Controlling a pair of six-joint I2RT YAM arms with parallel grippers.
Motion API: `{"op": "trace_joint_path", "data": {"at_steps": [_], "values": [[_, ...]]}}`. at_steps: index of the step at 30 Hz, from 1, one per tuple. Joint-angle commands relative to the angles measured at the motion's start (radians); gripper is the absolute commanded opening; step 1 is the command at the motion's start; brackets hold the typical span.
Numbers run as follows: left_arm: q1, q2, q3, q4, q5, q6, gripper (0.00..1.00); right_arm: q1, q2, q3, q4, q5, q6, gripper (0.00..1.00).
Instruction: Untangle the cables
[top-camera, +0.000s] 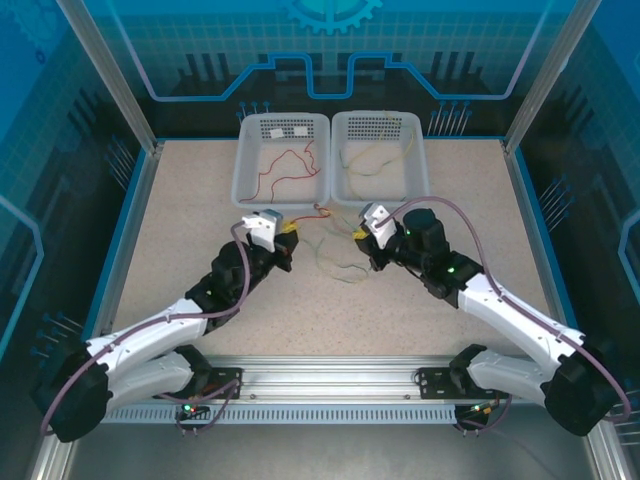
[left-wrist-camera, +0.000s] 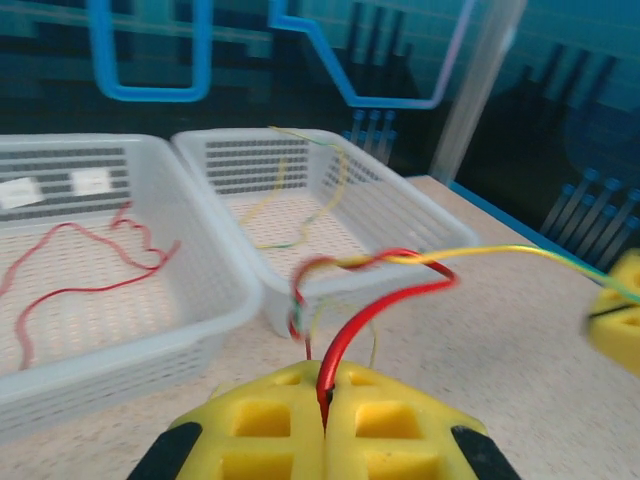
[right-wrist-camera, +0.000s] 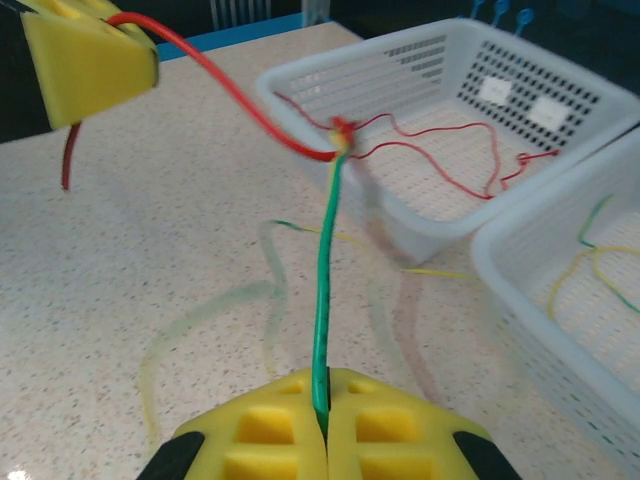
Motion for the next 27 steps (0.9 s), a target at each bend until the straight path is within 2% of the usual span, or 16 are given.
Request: {"op": "trace_joint_path", "data": {"at_steps": [1, 9, 21, 24, 27], "values": [[0.059, -0.064, -0.056, 0.015, -0.138, -0.082, 0.00, -0.027, -0.063, -0.037, 0.050, 0.133, 0.034, 0.00], [0.210, -0.209, -0.131, -0.053, -0.140, -0.199, 0.00, -0.067, -0.194, -0.052, 0.008, 0.344, 0.061, 0.00], [0.267, -0.274, -0.159, -0.131, -0.224, -0.263, 0.00, -0.305, -0.317, -0.039, -0.119, 0.474, 0.231, 0.00], [0.283, -0.276, -0.167, -0.142, -0.240, -0.284, 0.00, -0.315, -0.325, -0.045, -0.117, 0.464, 0.245, 0.00], [0.298, -0.288, -0.173, -0.169, -0.286, -0.311, 0.00, -0.315, -0.317, -0.049, -0.129, 0.528, 0.273, 0.00]]}}
